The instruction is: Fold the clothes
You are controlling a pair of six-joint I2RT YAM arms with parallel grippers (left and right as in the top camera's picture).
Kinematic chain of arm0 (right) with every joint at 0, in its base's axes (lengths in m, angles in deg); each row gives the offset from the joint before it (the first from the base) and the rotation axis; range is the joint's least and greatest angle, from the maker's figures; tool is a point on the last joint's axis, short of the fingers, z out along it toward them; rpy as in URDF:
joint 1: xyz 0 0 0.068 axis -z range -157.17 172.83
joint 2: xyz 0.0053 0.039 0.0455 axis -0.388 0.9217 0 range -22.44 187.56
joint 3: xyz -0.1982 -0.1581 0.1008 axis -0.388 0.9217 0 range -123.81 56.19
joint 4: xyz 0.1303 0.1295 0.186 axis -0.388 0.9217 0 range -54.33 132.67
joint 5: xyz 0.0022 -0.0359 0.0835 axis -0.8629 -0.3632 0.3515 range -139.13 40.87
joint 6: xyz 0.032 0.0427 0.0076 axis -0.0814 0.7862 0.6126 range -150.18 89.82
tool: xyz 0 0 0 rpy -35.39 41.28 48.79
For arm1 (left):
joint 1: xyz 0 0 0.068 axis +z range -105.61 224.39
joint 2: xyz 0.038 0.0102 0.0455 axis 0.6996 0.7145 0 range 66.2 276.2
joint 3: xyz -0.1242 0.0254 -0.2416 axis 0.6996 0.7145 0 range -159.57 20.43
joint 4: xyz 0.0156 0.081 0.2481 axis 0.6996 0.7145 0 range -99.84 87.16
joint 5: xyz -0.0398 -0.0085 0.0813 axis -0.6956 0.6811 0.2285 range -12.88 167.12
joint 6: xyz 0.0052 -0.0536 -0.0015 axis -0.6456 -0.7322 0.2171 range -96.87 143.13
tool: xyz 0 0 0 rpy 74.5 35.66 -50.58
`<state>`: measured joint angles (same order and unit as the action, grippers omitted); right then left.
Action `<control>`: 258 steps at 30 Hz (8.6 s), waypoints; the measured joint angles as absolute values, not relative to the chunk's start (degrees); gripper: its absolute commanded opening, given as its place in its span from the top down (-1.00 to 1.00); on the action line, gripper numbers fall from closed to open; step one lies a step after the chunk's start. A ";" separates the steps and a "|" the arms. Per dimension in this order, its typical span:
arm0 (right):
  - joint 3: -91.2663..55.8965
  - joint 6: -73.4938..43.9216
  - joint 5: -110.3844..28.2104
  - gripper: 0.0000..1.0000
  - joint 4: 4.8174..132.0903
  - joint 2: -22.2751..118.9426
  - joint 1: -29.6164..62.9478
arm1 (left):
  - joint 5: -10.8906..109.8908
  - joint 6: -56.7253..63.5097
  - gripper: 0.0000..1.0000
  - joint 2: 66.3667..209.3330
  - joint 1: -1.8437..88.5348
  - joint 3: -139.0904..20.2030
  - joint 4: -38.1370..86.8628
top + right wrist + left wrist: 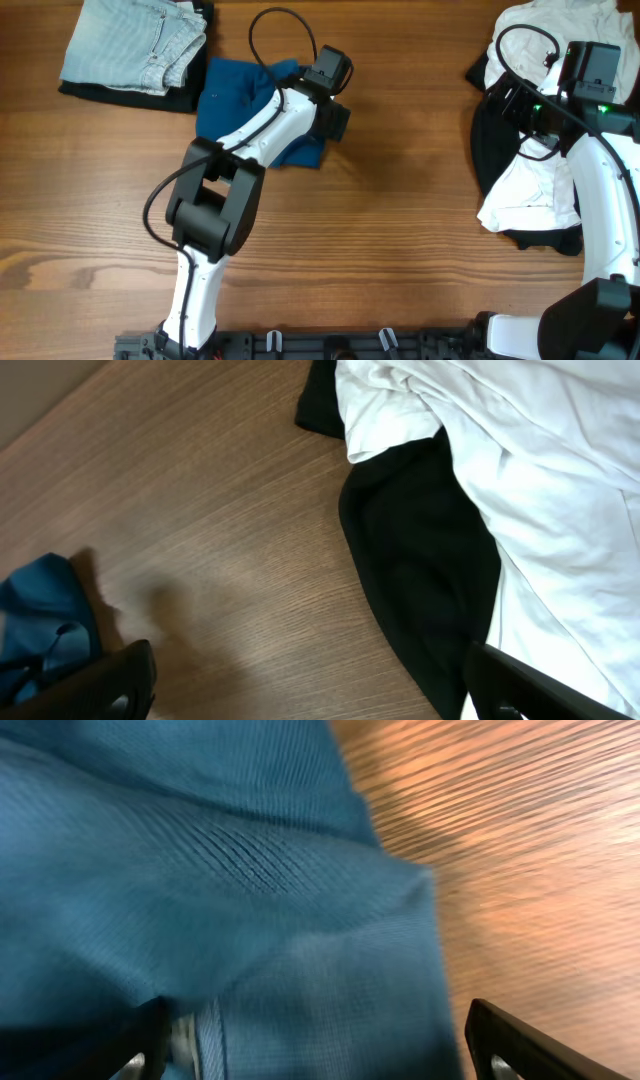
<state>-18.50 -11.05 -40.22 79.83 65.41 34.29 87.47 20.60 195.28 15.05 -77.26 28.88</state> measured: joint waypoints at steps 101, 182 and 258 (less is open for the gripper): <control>-18.48 -11.05 -37.56 -0.99 77.32 65.66 34.29 | 79.88 34.68 -0.99 186.34 49.76 -82.17 -17.72; -18.13 -16.62 -31.94 -0.99 56.20 65.87 34.29 | 70.85 22.51 -1.00 85.73 45.52 -3.66 -8.96; -17.98 -17.54 -35.59 -0.99 60.22 60.02 31.19 | 74.31 16.32 -1.00 67.00 46.50 19.90 -5.92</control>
